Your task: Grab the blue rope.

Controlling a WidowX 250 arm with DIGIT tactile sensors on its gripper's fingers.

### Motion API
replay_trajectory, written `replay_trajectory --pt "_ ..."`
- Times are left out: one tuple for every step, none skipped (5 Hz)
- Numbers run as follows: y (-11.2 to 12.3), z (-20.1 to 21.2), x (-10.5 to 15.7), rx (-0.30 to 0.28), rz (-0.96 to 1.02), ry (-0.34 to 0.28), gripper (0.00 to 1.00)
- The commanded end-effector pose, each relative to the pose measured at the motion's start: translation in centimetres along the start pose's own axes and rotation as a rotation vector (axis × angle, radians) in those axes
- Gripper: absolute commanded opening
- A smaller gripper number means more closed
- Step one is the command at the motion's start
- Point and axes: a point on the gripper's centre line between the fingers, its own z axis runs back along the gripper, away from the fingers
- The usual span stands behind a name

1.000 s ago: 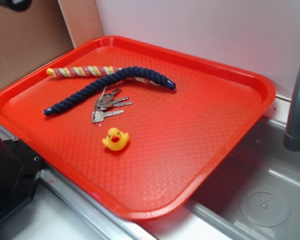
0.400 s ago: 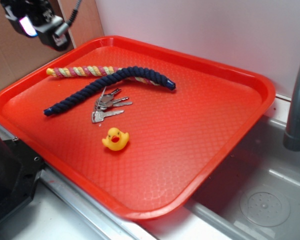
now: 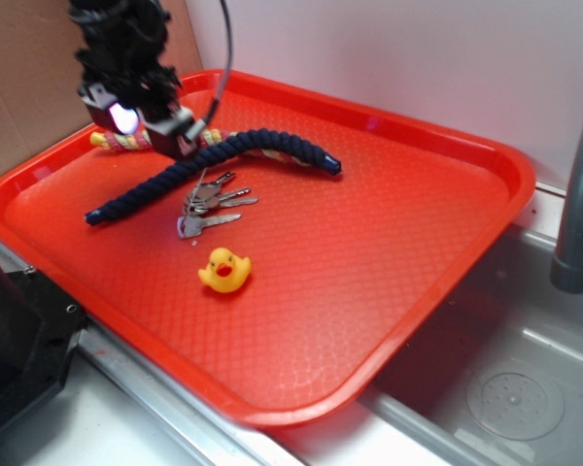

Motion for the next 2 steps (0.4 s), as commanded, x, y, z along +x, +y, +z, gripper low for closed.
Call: replay_trajectory --pt "0.4 -3.4 1.0 0.050 -0.003 0.016 1.00" --pt "0.7 -4.5 1.0 0.063 0.009 0.036 0.94"
